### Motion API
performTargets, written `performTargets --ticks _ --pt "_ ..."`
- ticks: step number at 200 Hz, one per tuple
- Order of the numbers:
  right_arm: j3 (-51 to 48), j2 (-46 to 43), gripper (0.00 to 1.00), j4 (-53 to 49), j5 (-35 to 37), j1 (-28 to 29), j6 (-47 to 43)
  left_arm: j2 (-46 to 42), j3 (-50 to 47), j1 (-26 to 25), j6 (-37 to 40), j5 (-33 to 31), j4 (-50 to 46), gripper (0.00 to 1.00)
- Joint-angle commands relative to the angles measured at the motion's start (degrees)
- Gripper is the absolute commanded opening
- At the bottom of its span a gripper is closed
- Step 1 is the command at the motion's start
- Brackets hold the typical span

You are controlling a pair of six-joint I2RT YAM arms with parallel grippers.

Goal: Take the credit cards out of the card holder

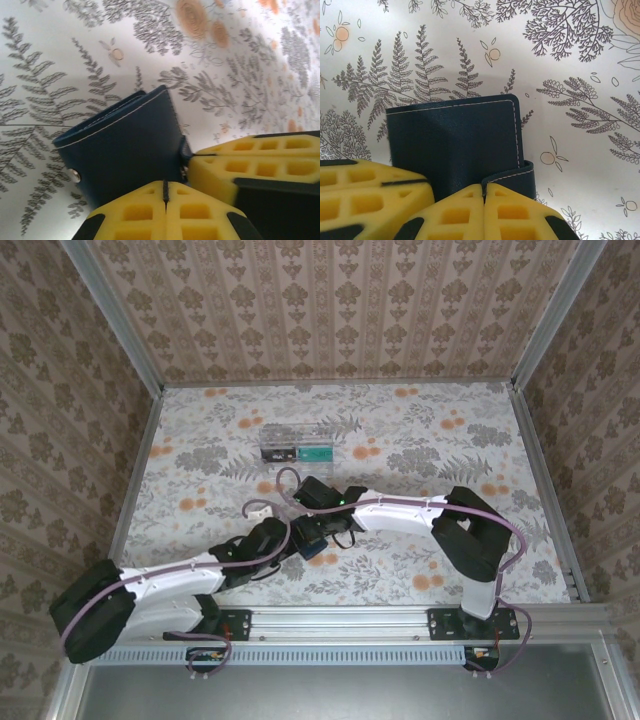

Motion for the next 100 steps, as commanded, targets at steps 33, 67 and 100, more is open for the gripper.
performTargets --ticks 33,67,100 --pt "-6.2 -5.2 0.0 8.6 -10.2 -4.7 6.9 4.2 2.2 -1.0 -4.6 -5.5 -11.7 0.0" --pt "-9.2 -8.3 0.0 10.8 -13.6 -6.9 8.7 4.4 2.5 -0.9 -3.1 -5.7 -11.7 0.0" --pt "-11.3 -13.1 0.0 12.2 -16.2 -8.8 11.0 -5.1 6.6 -0.6 2.0 -9.3 -21.6 0.36"
